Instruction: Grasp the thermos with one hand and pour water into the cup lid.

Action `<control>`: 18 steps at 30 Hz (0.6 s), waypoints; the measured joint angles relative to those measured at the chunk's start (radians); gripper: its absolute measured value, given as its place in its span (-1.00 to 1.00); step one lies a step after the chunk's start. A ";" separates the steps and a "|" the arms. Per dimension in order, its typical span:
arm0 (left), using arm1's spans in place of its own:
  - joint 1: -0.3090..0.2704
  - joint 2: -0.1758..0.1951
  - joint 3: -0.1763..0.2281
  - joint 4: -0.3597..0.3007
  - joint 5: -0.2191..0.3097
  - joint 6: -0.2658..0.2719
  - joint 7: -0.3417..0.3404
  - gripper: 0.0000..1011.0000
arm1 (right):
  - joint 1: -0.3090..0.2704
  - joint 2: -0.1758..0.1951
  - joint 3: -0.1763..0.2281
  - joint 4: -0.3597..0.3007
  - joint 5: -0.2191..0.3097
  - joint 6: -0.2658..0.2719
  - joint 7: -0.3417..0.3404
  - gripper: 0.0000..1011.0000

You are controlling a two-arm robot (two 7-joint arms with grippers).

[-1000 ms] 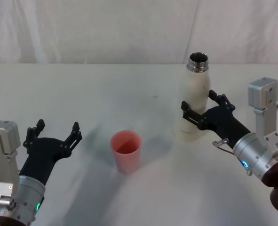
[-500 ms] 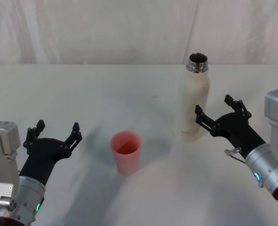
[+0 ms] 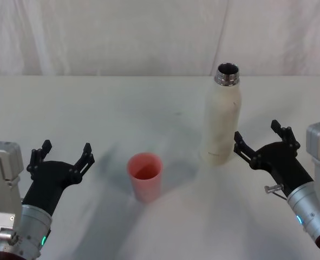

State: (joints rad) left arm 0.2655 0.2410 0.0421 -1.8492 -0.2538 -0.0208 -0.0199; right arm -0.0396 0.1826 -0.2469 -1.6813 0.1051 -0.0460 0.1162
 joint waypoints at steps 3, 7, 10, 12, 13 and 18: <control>0.000 0.000 0.000 0.000 0.000 0.000 0.000 0.98 | -0.008 -0.005 0.002 -0.004 -0.015 -0.004 -0.006 0.98; 0.000 0.000 0.000 0.000 0.000 0.000 0.000 0.98 | -0.023 -0.014 0.010 -0.011 -0.038 -0.009 -0.011 0.98; 0.000 0.000 0.000 0.000 0.000 0.000 0.000 0.98 | -0.029 -0.019 0.014 -0.012 -0.046 -0.012 -0.012 0.98; 0.000 0.000 0.000 0.000 0.000 0.000 0.000 0.98 | -0.033 -0.023 0.017 -0.013 -0.053 -0.013 -0.011 0.98; 0.000 0.000 0.000 0.000 0.000 0.000 0.000 0.98 | -0.036 -0.026 0.019 -0.013 -0.059 -0.014 -0.010 0.98; 0.000 0.000 0.000 0.000 0.000 0.000 0.000 0.98 | -0.042 -0.036 0.024 -0.010 -0.070 -0.019 -0.005 0.98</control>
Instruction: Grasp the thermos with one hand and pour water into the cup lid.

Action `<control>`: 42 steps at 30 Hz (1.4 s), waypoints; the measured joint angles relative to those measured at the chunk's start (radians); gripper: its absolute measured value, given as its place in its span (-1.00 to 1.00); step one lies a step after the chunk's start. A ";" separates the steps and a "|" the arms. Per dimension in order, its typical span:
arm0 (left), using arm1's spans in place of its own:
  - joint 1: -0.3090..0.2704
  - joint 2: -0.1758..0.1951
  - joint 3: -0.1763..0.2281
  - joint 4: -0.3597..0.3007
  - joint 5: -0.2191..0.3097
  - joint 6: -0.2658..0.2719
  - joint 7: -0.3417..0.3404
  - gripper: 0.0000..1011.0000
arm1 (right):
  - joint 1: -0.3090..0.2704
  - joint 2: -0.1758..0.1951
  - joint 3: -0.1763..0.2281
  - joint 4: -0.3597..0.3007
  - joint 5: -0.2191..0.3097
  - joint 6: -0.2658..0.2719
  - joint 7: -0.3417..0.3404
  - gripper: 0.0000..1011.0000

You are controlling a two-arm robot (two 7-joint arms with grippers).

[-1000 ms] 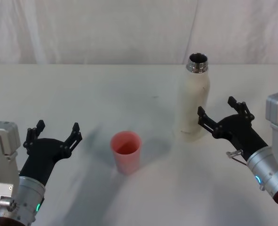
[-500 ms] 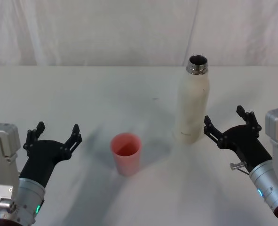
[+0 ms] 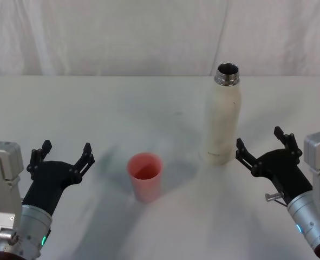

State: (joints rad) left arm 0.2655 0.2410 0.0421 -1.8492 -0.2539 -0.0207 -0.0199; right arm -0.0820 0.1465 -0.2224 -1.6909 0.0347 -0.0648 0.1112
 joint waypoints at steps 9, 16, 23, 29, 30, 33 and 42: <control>0.000 0.000 0.000 0.000 0.000 0.000 0.000 0.98 | -0.019 -0.018 0.008 0.017 -0.009 -0.014 0.011 0.98; 0.000 0.000 0.000 0.000 0.000 0.000 0.000 0.98 | -0.028 -0.029 0.016 0.030 -0.007 -0.028 0.017 0.98; 0.000 0.000 0.000 0.000 0.000 0.000 0.000 0.98 | -0.032 -0.034 0.020 0.037 0.003 -0.034 0.026 0.98; 0.000 0.000 0.000 0.000 0.000 0.000 0.000 0.98 | -0.034 -0.037 0.022 0.040 0.003 -0.037 0.026 0.98; 0.000 0.000 0.000 0.000 0.000 0.000 0.000 0.98 | -0.034 -0.037 0.022 0.040 0.003 -0.037 0.026 0.98; 0.000 0.000 0.000 0.000 0.000 0.000 0.000 0.98 | -0.034 -0.037 0.022 0.040 0.003 -0.037 0.026 0.98; 0.000 0.000 0.000 0.000 0.000 0.000 0.000 0.98 | -0.033 -0.037 0.021 0.040 0.003 -0.036 0.026 0.98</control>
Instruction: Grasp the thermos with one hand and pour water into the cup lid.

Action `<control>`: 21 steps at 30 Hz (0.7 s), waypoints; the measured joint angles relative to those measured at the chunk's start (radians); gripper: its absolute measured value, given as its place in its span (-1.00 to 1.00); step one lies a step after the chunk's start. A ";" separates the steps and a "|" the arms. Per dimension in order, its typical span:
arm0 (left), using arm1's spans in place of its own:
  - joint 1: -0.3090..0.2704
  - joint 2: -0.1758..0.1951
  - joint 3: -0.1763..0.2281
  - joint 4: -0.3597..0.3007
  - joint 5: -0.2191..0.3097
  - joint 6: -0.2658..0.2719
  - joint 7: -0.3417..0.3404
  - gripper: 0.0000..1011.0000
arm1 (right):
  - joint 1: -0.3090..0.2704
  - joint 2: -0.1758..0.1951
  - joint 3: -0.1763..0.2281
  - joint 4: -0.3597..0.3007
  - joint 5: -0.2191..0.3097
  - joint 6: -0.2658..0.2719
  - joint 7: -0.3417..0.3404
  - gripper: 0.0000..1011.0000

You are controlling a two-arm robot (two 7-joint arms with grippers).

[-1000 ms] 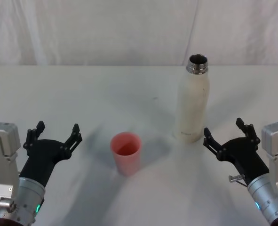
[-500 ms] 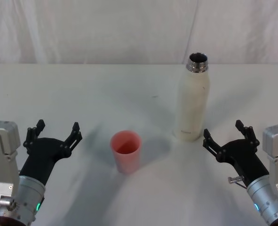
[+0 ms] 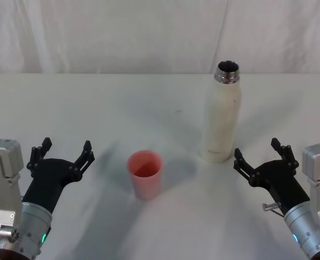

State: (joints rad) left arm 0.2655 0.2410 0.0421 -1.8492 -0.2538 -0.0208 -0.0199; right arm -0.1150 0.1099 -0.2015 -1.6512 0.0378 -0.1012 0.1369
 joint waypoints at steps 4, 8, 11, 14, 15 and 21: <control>0.000 0.000 0.000 0.000 0.000 0.000 0.000 0.98 | 0.000 0.000 0.000 0.000 0.000 0.000 0.000 0.98; 0.000 0.000 0.000 0.000 0.000 0.000 0.000 0.98 | 0.001 0.001 -0.001 0.000 0.001 0.000 0.000 0.98; 0.000 0.000 0.000 0.000 0.000 0.000 0.000 0.98 | 0.001 0.001 -0.001 0.000 0.001 0.001 0.000 0.98; 0.000 0.000 0.000 0.000 0.000 0.000 0.000 0.98 | 0.001 0.001 -0.001 0.000 0.001 0.001 0.000 0.98; 0.000 0.000 0.000 0.000 0.000 0.000 0.000 0.98 | 0.001 0.001 -0.001 0.000 0.001 0.001 0.000 0.98; 0.000 0.000 0.000 0.000 0.000 0.000 0.000 0.98 | 0.001 0.001 -0.001 -0.001 0.001 0.002 0.000 0.98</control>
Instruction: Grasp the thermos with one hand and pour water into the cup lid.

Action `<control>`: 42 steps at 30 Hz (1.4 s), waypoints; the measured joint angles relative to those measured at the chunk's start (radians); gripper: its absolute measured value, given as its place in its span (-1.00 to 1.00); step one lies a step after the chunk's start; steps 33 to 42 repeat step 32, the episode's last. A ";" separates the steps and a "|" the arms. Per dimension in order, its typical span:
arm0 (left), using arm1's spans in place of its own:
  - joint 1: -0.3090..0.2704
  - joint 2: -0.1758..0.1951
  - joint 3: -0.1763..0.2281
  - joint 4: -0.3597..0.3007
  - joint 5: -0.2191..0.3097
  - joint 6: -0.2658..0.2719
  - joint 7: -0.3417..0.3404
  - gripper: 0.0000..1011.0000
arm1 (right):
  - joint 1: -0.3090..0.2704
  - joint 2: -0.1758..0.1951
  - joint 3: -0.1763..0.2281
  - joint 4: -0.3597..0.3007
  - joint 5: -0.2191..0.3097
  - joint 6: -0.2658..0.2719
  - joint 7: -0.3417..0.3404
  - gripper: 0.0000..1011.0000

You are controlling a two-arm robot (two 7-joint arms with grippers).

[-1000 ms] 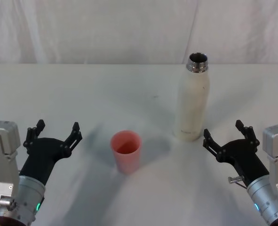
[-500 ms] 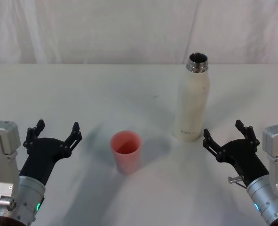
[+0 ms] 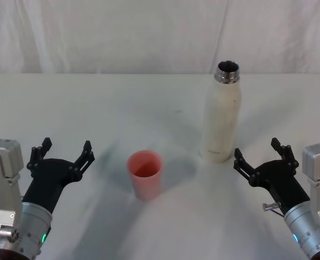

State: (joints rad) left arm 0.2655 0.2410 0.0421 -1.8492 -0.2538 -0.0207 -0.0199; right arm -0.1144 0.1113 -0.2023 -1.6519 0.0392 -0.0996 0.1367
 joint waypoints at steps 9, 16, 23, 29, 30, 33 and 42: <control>0.000 0.000 0.000 0.000 0.000 0.000 0.000 0.98 | 0.000 0.000 0.000 0.000 0.000 0.000 0.000 0.98; 0.000 0.000 0.000 0.000 0.000 0.000 0.000 0.98 | 0.000 0.000 0.000 0.000 0.000 0.000 0.000 0.98; 0.000 0.000 0.000 0.000 0.000 0.000 0.000 0.98 | 0.000 0.000 0.000 0.000 0.000 0.000 0.000 0.98; 0.000 0.000 0.000 0.000 0.000 0.000 0.000 0.98 | 0.000 0.000 0.000 0.000 0.000 0.000 0.000 0.98; 0.000 0.000 0.000 0.000 0.000 0.000 0.000 0.98 | 0.000 0.000 0.000 0.000 0.000 0.000 0.000 0.98; 0.000 0.000 0.000 0.000 0.000 0.000 0.000 0.98 | 0.000 0.000 0.000 0.000 0.000 0.000 0.000 0.98; 0.000 0.000 0.000 0.000 0.000 0.000 0.000 0.98 | 0.000 0.000 0.000 0.000 0.000 0.000 0.000 0.98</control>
